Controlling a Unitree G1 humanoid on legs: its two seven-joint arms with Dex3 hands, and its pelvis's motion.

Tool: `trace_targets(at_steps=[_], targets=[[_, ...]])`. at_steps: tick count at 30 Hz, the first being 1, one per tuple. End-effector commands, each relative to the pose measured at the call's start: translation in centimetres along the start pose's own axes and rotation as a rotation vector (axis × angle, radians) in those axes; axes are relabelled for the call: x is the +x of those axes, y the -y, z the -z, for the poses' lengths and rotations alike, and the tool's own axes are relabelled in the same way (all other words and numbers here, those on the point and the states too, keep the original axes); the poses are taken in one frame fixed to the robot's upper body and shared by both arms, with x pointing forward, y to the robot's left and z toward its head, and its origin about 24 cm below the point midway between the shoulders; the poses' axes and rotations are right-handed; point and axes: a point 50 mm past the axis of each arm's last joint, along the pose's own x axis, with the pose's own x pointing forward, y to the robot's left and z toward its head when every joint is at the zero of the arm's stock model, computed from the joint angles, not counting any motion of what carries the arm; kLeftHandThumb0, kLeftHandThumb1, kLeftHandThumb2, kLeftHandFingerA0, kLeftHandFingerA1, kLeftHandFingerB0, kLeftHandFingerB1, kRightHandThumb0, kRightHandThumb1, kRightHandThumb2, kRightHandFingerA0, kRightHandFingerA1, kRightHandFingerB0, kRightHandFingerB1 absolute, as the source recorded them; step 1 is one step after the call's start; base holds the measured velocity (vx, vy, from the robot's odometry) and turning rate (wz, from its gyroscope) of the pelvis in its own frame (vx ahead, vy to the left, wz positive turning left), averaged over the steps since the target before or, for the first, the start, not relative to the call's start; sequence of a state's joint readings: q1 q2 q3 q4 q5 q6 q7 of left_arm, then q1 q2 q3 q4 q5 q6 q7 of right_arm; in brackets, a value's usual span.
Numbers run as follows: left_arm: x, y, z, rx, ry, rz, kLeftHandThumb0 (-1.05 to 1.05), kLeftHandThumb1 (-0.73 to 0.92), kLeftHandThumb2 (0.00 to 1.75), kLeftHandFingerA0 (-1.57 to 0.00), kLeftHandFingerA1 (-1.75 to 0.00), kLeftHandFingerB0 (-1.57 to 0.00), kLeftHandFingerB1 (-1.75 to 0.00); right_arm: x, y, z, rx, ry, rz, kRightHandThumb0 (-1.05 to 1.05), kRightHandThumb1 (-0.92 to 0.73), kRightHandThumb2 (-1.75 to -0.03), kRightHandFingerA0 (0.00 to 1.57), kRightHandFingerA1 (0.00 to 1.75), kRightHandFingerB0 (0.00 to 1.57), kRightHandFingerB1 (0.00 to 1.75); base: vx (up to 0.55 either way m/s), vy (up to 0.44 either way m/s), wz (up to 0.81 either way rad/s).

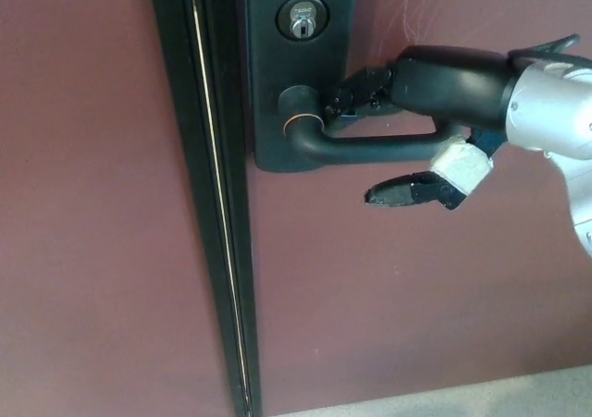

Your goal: The robot walks towards the door handle and put its right hand on it and twist the handle

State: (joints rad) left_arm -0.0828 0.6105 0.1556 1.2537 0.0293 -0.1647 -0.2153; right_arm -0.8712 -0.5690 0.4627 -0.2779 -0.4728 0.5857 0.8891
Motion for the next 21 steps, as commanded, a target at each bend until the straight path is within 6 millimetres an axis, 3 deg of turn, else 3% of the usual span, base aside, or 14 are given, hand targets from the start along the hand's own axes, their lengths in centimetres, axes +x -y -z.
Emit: trace_targets(at_steps=[1, 5, 6, 9, 12, 14, 19, 21], targets=[[-0.1, -0.4, 0.2, 0.013, -0.015, -0.006, -0.13, 0.66, 0.59, -0.65, -0.47, -0.49, -0.4, -0.6, 1.0, -1.4, 0.033, 0.075, -0.041, -0.91, -0.55, -0.94, 0.0, 0.0, 0.0, 0.04, 0.0, 0.0, 0.0], [-0.1, -0.5, 0.1, 0.014, -0.012, -0.007, -0.13, 0.66, 0.59, -0.65, -0.47, -0.49, -0.4, -0.8, 1.4, -1.4, 0.033, 0.072, -0.036, -0.91, -0.55, -0.94, 0.0, 0.0, 0.0, 0.04, 0.0, 0.0, 0.0], [-0.2, -0.5, 0.2, 0.014, -0.006, -0.005, -0.13, 0.66, 0.59, -0.64, -0.47, -0.49, -0.41, -1.6, 2.7, -1.3, 0.023, 0.069, -0.011, -0.92, -0.55, -0.95, 0.0, 0.0, 0.0, 0.04, 0.0, 0.0, 0.0], [-0.1, -0.6, 0.0, 0.011, -0.001, -0.006, -0.13, 0.66, 0.59, -0.64, -0.47, -0.49, -0.41, -2.2, 3.9, -1.3, 0.009, 0.062, 0.013, -0.92, -0.55, -0.95, 0.0, 0.0, 0.0, 0.04, 0.0, 0.0, 0.0], [-0.1, -0.6, -0.2, 0.008, 0.003, -0.007, -0.13, 0.66, 0.59, -0.64, -0.47, -0.49, -0.41, -2.1, 4.0, -1.3, 0.007, 0.064, 0.013, -0.92, -0.55, -0.95, 0.0, 0.0, 0.0, 0.04, 0.0, 0.0, 0.0], [-0.4, -0.3, 1.0, 0.017, -0.021, 0.002, -0.13, 0.66, 0.59, -0.64, -0.47, -0.48, -0.4, -3.7, 5.1, -1.1, 0.001, 0.047, 0.036, -0.92, -0.55, -0.95, 0.0, 0.0, 0.0, 0.04, 0.0, 0.0, 0.0], [-0.2, -0.3, 0.7, -0.002, -0.023, -0.005, -0.13, 0.66, 0.59, -0.64, -0.47, -0.48, -0.4, -4.6, 6.1, -0.9, 0.0, 0.05, 0.069, -0.92, -0.55, -0.95, 0.0, 0.0, 0.0, 0.04, 0.0, 0.0, 0.0], [-0.3, -0.1, 1.1, -0.026, -0.036, 0.001, -0.13, 0.67, 0.59, -0.64, -0.47, -0.48, -0.4, -6.0, 6.4, -0.1, 0.019, 0.04, 0.103, -0.92, -0.55, -0.95, 0.0, 0.0, 0.0, 0.03, 0.0, 0.0, 0.0]])
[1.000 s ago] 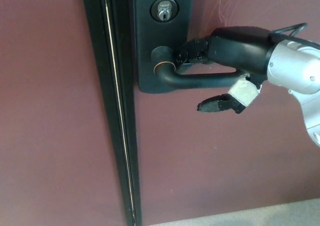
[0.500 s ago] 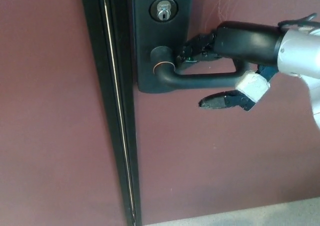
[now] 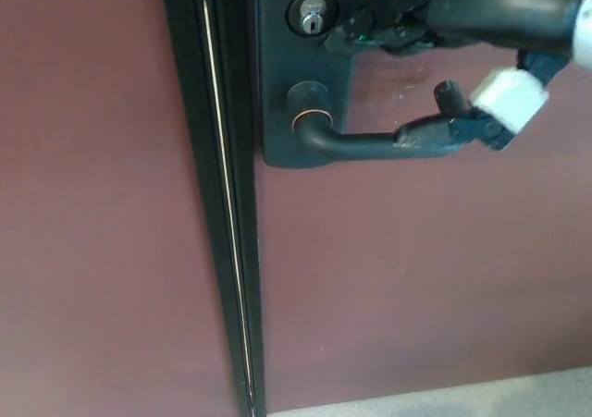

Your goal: The robot walks towards the door handle and put its right hand on it and twist the handle

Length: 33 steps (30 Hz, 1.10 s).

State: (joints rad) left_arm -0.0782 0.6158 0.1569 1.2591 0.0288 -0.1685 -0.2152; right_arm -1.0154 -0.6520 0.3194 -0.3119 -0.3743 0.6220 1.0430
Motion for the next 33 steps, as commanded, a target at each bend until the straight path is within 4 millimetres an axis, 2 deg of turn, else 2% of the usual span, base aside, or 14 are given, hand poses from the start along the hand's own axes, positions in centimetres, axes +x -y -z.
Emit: trace_targets(at_steps=[1, 6, 9, 10, 11, 13, 17, 19, 21, 23, 28, 31, 32, 33], targets=[[-0.2, 0.2, 1.2, -0.016, -0.036, 0.009, -0.13, 0.67, 0.59, -0.64, -0.47, -0.48, -0.4, -3.1, 1.5, 0.9, 0.025, -0.009, 0.078, -0.92, -0.55, -0.95, 0.0, 0.0, 0.0, 0.03, 0.0, 0.0, 0.0], [-0.1, 0.3, 0.9, 0.002, -0.04, 0.015, -0.13, 0.67, 0.59, -0.64, -0.47, -0.48, -0.4, -6.7, 2.5, 1.6, 0.044, 0.005, 0.167, -0.89, -0.53, -0.95, 0.0, 0.03, 0.0, 0.05, 0.0, 0.0, 0.0], [-0.1, 0.3, 0.8, 0.002, -0.038, 0.015, -0.13, 0.67, 0.59, -0.64, -0.47, -0.48, -0.4, -7.1, 2.6, 1.7, 0.044, 0.009, 0.176, -0.89, -0.53, -0.95, 0.0, 0.03, 0.0, 0.05, 0.0, 0.0, 0.0], [-0.1, 0.1, 0.6, 0.014, -0.034, 0.012, -0.13, 0.67, 0.59, -0.63, -0.46, -0.48, -0.4, -10.0, 2.8, 2.2, 0.05, 0.008, 0.24, -0.93, -0.52, -0.77, 0.0, 0.09, 0.0, 0.09, 0.0, 0.0, 0.0], [-0.1, 0.1, 0.7, 0.019, -0.032, 0.011, -0.13, 0.66, 0.59, -0.63, -0.46, -0.48, -0.4, -10.6, 2.8, 2.3, 0.052, 0.006, 0.252, -0.84, -0.5, -0.95, 0.0, 0.1, 0.0, 0.09, 0.0, 0.0, 0.08], [-0.2, 0.1, 1.0, 0.029, -0.041, 0.016, -0.14, 0.66, 0.59, -0.63, -0.46, -0.48, -0.4, -13.4, 1.4, 3.1, 0.075, -0.003, 0.299, -0.83, -0.49, -0.94, 0.0, 0.12, 0.0, 0.09, 0.0, 0.0, 0.0], [-0.2, 0.1, 1.0, 0.032, -0.041, 0.017, -0.14, 0.66, 0.59, -0.63, -0.46, -0.48, -0.4, -13.9, 1.0, 3.3, 0.076, -0.001, 0.304, -0.83, -0.49, -0.94, 0.0, 0.12, 0.0, 0.09, 0.0, 0.0, 0.0], [-0.3, 0.1, 1.2, 0.028, -0.04, 0.018, -0.13, 0.67, 0.59, -0.64, -0.47, -0.48, -0.4, -17.5, -3.0, 4.4, 0.148, -0.055, 0.343, -0.82, -0.5, -0.92, 0.0, 0.13, 0.0, 0.09, 0.0, 0.0, 0.0], [-0.5, 0.2, 1.8, 0.031, -0.051, 0.02, -0.12, 0.67, 0.59, -0.64, -0.47, -0.48, -0.4, -18.6, -4.5, 4.8, 0.199, -0.066, 0.349, -0.82, -0.5, -0.92, 0.0, 0.13, 0.0, 0.09, 0.0, 0.0, 0.0], [-0.6, 0.3, 2.4, 0.033, -0.066, 0.023, -0.13, 0.67, 0.59, -0.64, -0.47, -0.48, -0.4, -20.2, -7.6, 6.1, 0.346, -0.062, 0.382, -0.8, -0.5, -0.91, 0.0, 0.16, 0.0, 0.09, 0.0, 0.0, 0.0], [-1.1, 0.6, 3.7, 0.048, -0.083, 0.029, -0.13, 0.67, 0.59, -0.63, -0.46, -0.48, -0.4, -20.4, -12.9, 7.3, 0.547, -0.134, 0.317, -0.78, -0.5, -0.9, 0.0, 0.21, 0.0, 0.12, 0.0, 0.0, 0.0], [-1.1, 0.6, 3.8, 0.049, -0.083, 0.03, -0.13, 0.67, 0.59, -0.63, -0.46, -0.48, -0.4, -20.4, -13.8, 7.4, 0.569, -0.142, 0.305, -0.78, -0.5, -0.9, 0.0, 0.21, 0.0, 0.12, 0.0, 0.0, 0.0], [-1.1, 0.8, 3.8, 0.031, -0.08, 0.041, -0.14, 0.67, 0.59, -0.63, -0.46, -0.48, -0.4, -19.3, -18.1, 9.2, 0.726, -0.244, 0.196, -0.8, -0.5, -0.92, 0.0, 0.21, 0.0, 0.12, 0.0, 0.0, 0.0], [-1.1, 0.8, 3.8, 0.024, -0.079, 0.042, -0.14, 0.67, 0.59, -0.63, -0.46, -0.48, -0.4, -18.9, -19.3, 9.7, 0.767, -0.271, 0.171, -0.8, -0.5, -0.93, 0.0, 0.2, 0.0, 0.11, 0.0, 0.0, 0.0]])
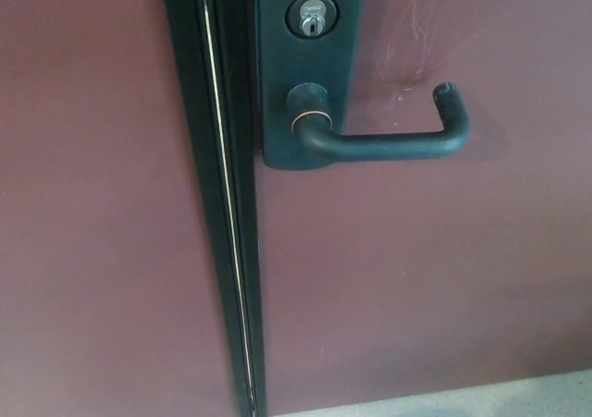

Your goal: The robot walks towards the door handle and put its right hand on it and twist the handle

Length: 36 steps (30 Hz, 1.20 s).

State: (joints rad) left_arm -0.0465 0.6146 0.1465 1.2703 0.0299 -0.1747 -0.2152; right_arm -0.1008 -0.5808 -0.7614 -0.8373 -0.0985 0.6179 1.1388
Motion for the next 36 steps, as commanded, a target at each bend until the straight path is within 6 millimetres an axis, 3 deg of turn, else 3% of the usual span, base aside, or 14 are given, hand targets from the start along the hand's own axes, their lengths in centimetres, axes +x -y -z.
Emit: trace_targets(at_steps=[1, 7, 8, 9, 14, 15, 16, 20, 21, 22, 23, 33, 35, 36], targets=[[-0.5, 0.7, 2.0, 0.007, -0.032, 0.033, -0.14, 0.67, 0.59, -0.63, -0.47, -0.48, -0.4, -4.3, -8.7, 6.8, 0.295, -0.223, -0.184, -0.8, -0.51, -0.93, 0.0, 0.2, 0.0, 0.11, 0.0, 0.0, 0.0], [-0.5, 0.8, 1.9, -0.031, -0.015, 0.033, -0.16, 0.68, 0.6, -0.62, -0.47, -0.49, -0.41, -0.9, -16.8, 14.8, 0.504, -0.506, -0.327, -0.77, -0.52, -0.91, 0.0, 0.17, 0.0, 0.13, 0.0, 0.0, 0.0], [-0.5, 0.7, 1.8, -0.03, -0.009, 0.032, -0.17, 0.68, 0.6, -0.62, -0.47, -0.49, -0.41, -0.5, -17.7, 15.7, 0.521, -0.539, -0.336, -0.76, -0.65, -0.6, 0.0, 0.18, 0.0, 0.13, 0.0, 0.0, 0.0], [-0.5, 0.6, 1.5, -0.028, 0.001, 0.032, -0.17, 0.68, 0.6, -0.62, -0.47, -0.49, -0.41, 0.0, -18.9, 16.9, 0.547, -0.588, -0.347, -0.79, -0.52, -0.77, 0.0, 0.15, 0.0, 0.11, 0.0, 0.0, 0.0], [-0.3, 0.7, 0.9, -0.035, 0.026, 0.04, -0.17, 0.68, 0.6, -0.62, -0.47, -0.5, -0.41, 1.1, -23.3, 20.3, 0.679, -0.753, -0.309, -0.76, -0.65, -0.59, 0.0, 0.19, 0.0, 0.16, 0.0, 0.0, 0.0], [-0.3, 0.8, 0.9, -0.04, 0.025, 0.039, -0.18, 0.68, 0.6, -0.62, -0.47, -0.5, -0.41, 1.2, -23.9, 20.6, 0.697, -0.772, -0.29, -0.74, -0.5, -0.9, 0.0, 0.18, 0.0, 0.16, 0.0, 0.0, 0.0], [-0.3, 0.7, 0.8, -0.044, 0.028, 0.04, -0.18, 0.68, 0.6, -0.62, -0.47, -0.49, -0.41, 1.4, -25.0, 21.0, 0.731, -0.791, -0.251, -0.75, -0.64, -0.59, 0.0, 0.2, 0.0, 0.17, 0.0, 0.0, 0.0], [-0.3, 0.7, 0.7, -0.048, 0.031, 0.04, -0.18, 0.68, 0.6, -0.62, -0.47, -0.49, -0.41, 1.7, -26.4, 21.7, 0.78, -0.817, -0.196, -0.76, -0.51, -0.72, 0.0, 0.19, 0.0, 0.18, 0.0, 0.0, 0.0], [-0.2, 1.2, 0.7, -0.044, 0.027, 0.046, -0.18, 0.68, 0.6, -0.62, -0.47, -0.48, -0.4, 0.5, -29.8, 22.3, 0.887, -0.936, -0.057, -0.76, -0.52, -0.88, 0.03, 0.23, 0.06, 0.23, 0.0, 0.0, 0.0], [-0.1, 1.5, 0.8, -0.045, 0.026, 0.049, -0.18, 0.68, 0.6, -0.62, -0.47, -0.48, -0.4, -0.1, -30.7, 22.4, 0.901, -0.972, -0.026, -0.78, -0.61, -0.65, 0.05, 0.2, 0.1, 0.22, 0.0, 0.0, 0.0], [0.0, 1.8, 0.7, -0.054, 0.025, 0.051, -0.18, 0.68, 0.6, -0.62, -0.47, -0.48, -0.4, -1.0, -31.7, 22.4, 0.9, -1.009, -0.004, -0.78, -0.55, -0.91, 0.0, 0.26, 0.17, 0.31, 0.0, 0.0, 0.0], [0.1, 2.6, 0.2, -0.08, 0.054, 0.063, -0.17, 0.68, 0.6, -0.62, -0.47, -0.49, -0.41, -2.9, -31.7, 23.7, 0.688, -1.056, -0.142, -0.85, -0.59, -0.91, 0.11, 0.4, 0.05, 0.36, 0.0, 0.0, 0.0], [0.4, 2.8, -0.6, -0.086, 0.078, 0.064, -0.17, 0.68, 0.6, -0.62, -0.47, -0.48, -0.4, -2.6, -31.3, 24.0, 0.672, -1.077, -0.146, -0.75, -0.71, -0.62, 0.16, 0.28, 0.12, 0.25, 0.0, 0.0, 0.0], [0.4, 2.9, -0.8, -0.096, 0.082, 0.064, -0.18, 0.68, 0.6, -0.62, -0.47, -0.48, -0.4, -2.3, -31.1, 24.2, 0.649, -1.089, -0.153, -0.75, -0.55, -0.94, 0.12, 0.44, 0.0, 0.35, 0.0, 0.0, 0.0]])
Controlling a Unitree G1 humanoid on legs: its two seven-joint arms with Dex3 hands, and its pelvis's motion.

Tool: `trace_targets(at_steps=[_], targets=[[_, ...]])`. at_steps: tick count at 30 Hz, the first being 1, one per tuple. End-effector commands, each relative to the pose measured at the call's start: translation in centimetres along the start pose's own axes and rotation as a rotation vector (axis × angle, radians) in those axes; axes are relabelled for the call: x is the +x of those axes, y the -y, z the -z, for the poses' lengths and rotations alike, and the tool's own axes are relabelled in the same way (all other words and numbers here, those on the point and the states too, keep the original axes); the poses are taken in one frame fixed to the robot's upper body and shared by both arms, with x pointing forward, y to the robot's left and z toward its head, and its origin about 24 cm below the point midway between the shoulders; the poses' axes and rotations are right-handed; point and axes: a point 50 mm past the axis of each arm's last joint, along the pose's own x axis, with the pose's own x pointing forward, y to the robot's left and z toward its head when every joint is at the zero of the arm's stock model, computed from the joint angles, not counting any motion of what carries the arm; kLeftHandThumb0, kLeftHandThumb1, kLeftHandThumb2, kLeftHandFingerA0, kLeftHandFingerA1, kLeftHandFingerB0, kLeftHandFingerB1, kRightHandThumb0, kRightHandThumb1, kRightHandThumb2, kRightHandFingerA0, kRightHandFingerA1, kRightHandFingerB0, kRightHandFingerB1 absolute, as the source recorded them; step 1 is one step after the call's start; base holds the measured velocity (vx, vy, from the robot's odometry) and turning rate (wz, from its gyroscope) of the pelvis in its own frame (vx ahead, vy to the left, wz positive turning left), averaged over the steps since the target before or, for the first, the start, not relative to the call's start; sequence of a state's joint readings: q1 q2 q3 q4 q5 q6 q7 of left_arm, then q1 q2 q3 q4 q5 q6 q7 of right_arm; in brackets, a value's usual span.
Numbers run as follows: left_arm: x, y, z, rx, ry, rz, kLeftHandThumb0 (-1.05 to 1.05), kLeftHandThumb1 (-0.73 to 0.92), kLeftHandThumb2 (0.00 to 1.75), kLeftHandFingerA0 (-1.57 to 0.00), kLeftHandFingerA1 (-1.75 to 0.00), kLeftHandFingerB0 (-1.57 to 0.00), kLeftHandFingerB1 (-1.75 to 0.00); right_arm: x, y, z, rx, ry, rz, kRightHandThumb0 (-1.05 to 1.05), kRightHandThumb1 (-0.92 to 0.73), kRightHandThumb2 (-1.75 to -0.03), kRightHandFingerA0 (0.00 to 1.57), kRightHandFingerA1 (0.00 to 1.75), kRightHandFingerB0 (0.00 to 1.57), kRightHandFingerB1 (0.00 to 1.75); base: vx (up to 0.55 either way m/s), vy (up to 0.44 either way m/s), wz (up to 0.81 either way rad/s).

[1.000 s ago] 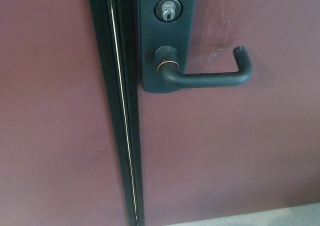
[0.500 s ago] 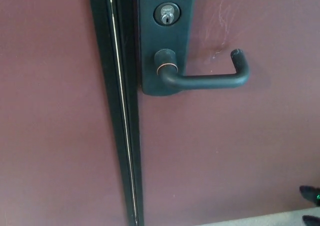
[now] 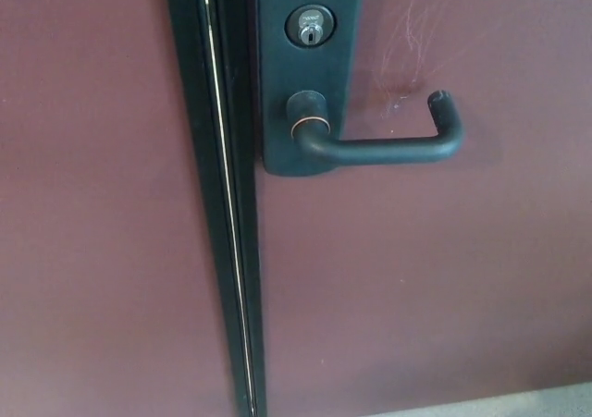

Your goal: The robot walks towards the door handle and put its right hand on it and twist the handle

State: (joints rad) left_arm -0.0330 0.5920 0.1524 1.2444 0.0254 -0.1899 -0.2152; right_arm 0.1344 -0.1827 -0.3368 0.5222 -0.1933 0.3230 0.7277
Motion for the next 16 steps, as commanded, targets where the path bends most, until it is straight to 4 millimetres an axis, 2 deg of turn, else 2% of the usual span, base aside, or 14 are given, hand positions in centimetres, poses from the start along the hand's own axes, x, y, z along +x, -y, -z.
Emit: trace_targets(at_steps=[1, 2, 3, 4, 5, 7, 8, 10, 11, 14, 16], targets=[[0.5, 2.2, -0.8, -0.099, 0.057, 0.047, -0.18, 0.68, 0.6, -0.62, -0.47, -0.48, -0.4, 2.7, 0.5, 4.0, -0.206, -0.128, 0.417, -0.75, -0.55, -0.94, 0.12, 0.44, 0.0, 0.35, 0.0, 0.0, 0.0], [0.6, 2.4, -1.1, -0.102, 0.064, 0.046, -0.18, 0.68, 0.6, -0.62, -0.47, -0.48, -0.4, 2.8, 0.7, 3.6, -0.201, -0.126, 0.426, -0.75, -0.56, -0.94, 0.12, 0.44, 0.0, 0.34, 0.0, 0.0, 0.0], [0.6, 2.4, -1.2, -0.102, 0.068, 0.049, -0.17, 0.68, 0.6, -0.62, -0.47, -0.48, -0.4, 2.8, 0.8, 3.5, -0.196, -0.121, 0.431, -0.77, -0.71, -0.62, 0.17, 0.28, 0.1, 0.24, 0.0, 0.0, 0.0], [0.6, 2.5, -1.4, -0.097, 0.075, 0.052, -0.17, 0.68, 0.6, -0.62, -0.47, -0.48, -0.4, 2.9, 0.9, 3.2, -0.2, -0.115, 0.437, -0.77, -0.7, -0.62, 0.17, 0.29, 0.1, 0.23, 0.0, 0.0, 0.0], [0.6, 2.5, -1.4, -0.097, 0.077, 0.052, -0.17, 0.68, 0.6, -0.62, -0.47, -0.49, -0.41, 3.0, 0.9, 3.1, -0.2, -0.112, 0.438, -0.8, -0.6, -0.88, 0.1, 0.39, 0.07, 0.32, 0.0, 0.0, 0.0], [0.7, 2.5, -1.5, -0.098, 0.079, 0.051, -0.17, 0.68, 0.6, -0.62, -0.47, -0.49, -0.41, 3.1, 0.8, 3.0, -0.201, -0.107, 0.439, -0.8, -0.6, -0.88, 0.1, 0.39, 0.07, 0.32, 0.0, 0.0, 0.0], [0.7, 2.5, -1.7, -0.081, 0.073, 0.045, -0.17, 0.68, 0.6, -0.62, -0.47, -0.49, -0.41, 3.2, 0.8, 2.9, -0.209, -0.116, 0.437, -0.76, -0.73, -0.62, 0.18, 0.29, 0.1, 0.25, 0.0, 0.0, 0.0], [0.9, 2.1, -2.5, -0.069, 0.084, 0.035, -0.18, 0.68, 0.6, -0.62, -0.46, -0.48, -0.4, 3.6, 0.6, 2.2, -0.213, -0.11, 0.435, -0.77, -0.73, -0.62, 0.18, 0.29, 0.1, 0.25, 0.0, 0.0, 0.0], [1.0, 2.0, -2.8, -0.053, 0.086, 0.03, -0.18, 0.67, 0.6, -0.6, -0.46, -0.48, -0.4, 3.7, 0.5, 2.1, -0.211, -0.112, 0.438, -0.8, -0.59, -0.91, 0.12, 0.41, 0.05, 0.31, 0.0, 0.0, 0.0], [1.3, 2.0, -3.8, -0.056, 0.089, 0.025, -0.18, 0.67, 0.6, -0.59, -0.45, -0.48, -0.4, 3.9, 0.5, 1.4, -0.208, -0.082, 0.437, -0.79, -0.6, -0.91, 0.12, 0.41, 0.04, 0.32, 0.0, 0.0, 0.0], [1.4, 2.2, -3.7, -0.064, 0.083, 0.025, -0.18, 0.67, 0.6, -0.59, -0.45, -0.47, -0.4, 3.9, 0.4, 1.4, -0.196, -0.072, 0.429, -0.78, -0.6, -0.9, 0.12, 0.41, 0.04, 0.32, 0.0, 0.0, 0.0]])
